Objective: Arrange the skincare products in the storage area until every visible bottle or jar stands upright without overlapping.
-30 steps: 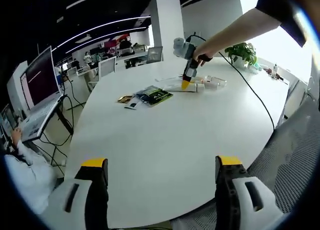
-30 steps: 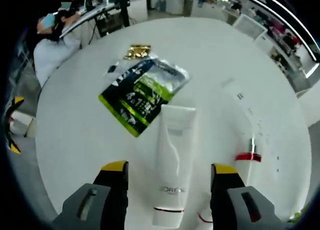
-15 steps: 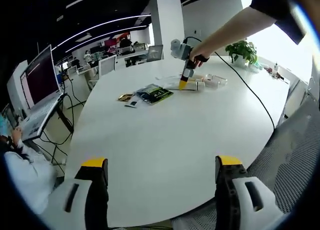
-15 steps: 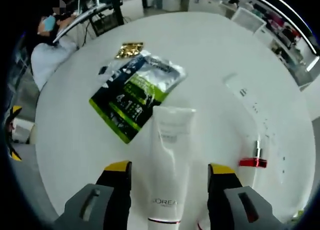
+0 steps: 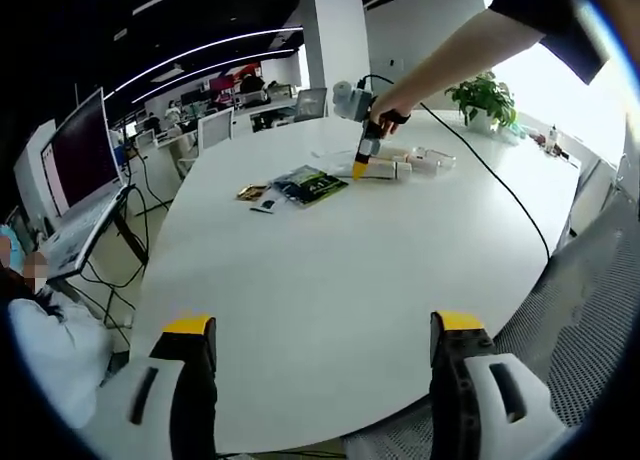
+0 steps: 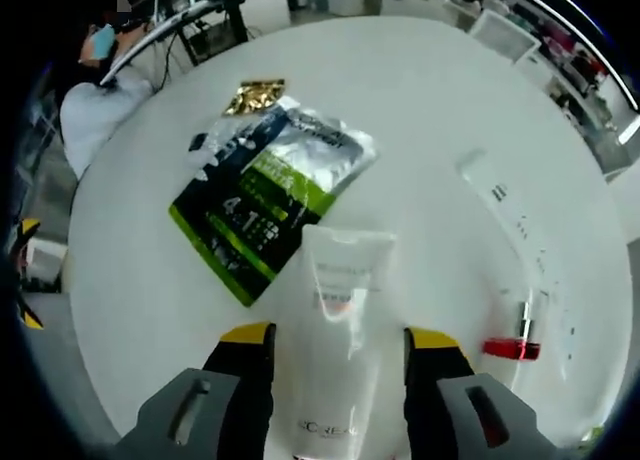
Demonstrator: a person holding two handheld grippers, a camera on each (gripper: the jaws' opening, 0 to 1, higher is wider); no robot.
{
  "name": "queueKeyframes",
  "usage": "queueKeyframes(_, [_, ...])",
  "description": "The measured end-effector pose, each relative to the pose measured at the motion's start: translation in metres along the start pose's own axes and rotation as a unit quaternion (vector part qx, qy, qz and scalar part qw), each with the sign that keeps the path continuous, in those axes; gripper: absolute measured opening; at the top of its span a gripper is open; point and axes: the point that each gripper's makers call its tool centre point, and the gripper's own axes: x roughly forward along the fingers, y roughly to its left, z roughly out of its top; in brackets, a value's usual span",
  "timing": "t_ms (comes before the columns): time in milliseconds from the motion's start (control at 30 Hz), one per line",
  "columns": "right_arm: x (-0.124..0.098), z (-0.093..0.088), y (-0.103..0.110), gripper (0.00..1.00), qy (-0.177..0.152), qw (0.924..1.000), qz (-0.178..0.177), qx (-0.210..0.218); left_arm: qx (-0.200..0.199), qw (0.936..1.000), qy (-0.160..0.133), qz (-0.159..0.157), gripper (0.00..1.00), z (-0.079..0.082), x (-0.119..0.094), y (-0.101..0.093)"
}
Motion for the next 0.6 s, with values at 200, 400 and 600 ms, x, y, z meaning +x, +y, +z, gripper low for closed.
queueKeyframes(200, [-0.0014, 0.0007, -0.003, 0.48, 0.002, 1.0, -0.001, 0.006, -0.001, 1.0, 0.0, -0.001, 0.81, 0.0001, 0.0, -0.0002])
queueKeyframes(400, [-0.0012, 0.0008, -0.0025, 0.45, 0.009, 0.9999, -0.006, -0.001, 0.0, 1.0, 0.001, -0.002, 0.81, 0.0, 0.0003, -0.0008])
queueKeyframes(600, [-0.0007, 0.0014, 0.0, 0.42, 0.014, 0.9999, -0.004, -0.006, 0.001, 1.0, 0.001, -0.002, 0.81, 0.0, 0.0003, -0.0007])
